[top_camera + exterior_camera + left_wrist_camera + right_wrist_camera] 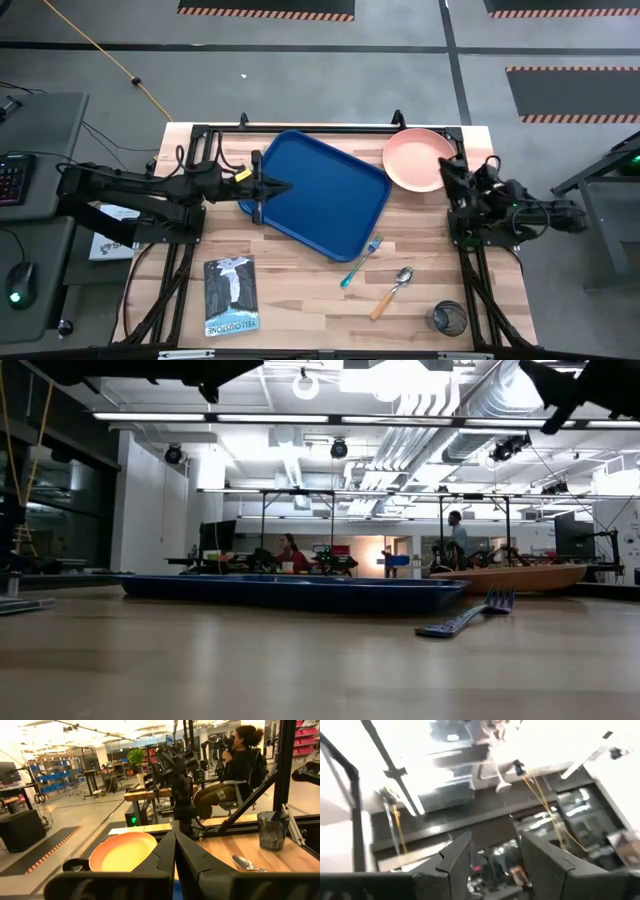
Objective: Pick and place plate/cup/fork/spoon on tray
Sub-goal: Prepare the blue tray
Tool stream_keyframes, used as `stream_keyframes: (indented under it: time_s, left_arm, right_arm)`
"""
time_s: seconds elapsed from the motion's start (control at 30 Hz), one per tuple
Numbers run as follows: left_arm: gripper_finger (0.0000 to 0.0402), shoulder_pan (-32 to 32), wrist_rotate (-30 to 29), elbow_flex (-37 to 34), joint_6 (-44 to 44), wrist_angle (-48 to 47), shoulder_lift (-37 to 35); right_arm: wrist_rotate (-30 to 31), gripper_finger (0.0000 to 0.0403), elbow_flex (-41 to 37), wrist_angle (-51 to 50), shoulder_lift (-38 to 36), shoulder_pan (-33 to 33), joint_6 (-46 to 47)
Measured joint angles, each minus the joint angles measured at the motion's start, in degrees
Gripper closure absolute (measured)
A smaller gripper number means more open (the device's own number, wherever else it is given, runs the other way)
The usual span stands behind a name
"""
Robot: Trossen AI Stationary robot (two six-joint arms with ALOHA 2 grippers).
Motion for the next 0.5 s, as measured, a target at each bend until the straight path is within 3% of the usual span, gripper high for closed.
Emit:
stream_keyframes:
  time_s: [0.13, 0.33, 0.43, 0.5]
  left_arm:
    - [0.0401, 0.0, 0.0, 0.0, 0.31, 0.55, 0.0]
    - [0.0401, 0.0, -0.11, 0.0, 0.49, 0.42, 0.0]
    - [0.0401, -0.23, 0.37, 0.0, 0.27, 0.23, 0.0]
    - [0.0401, -0.47, 0.83, 0.02, -0.13, 0.04, 0.0]
  right_arm:
    - [-2.0, 0.0238, 2.2, -1.08, 13.41, 0.02, 2.18]
    - [-0.38, 0.0238, 8.7, -4.99, 36.23, 0.01, 4.63]
    - [0.47, 0.0238, 11.99, -6.83, 43.56, 0.01, 5.1]
    - [0.49, 0.0238, 14.77, -13.89, 46.86, 0.0, 8.05]
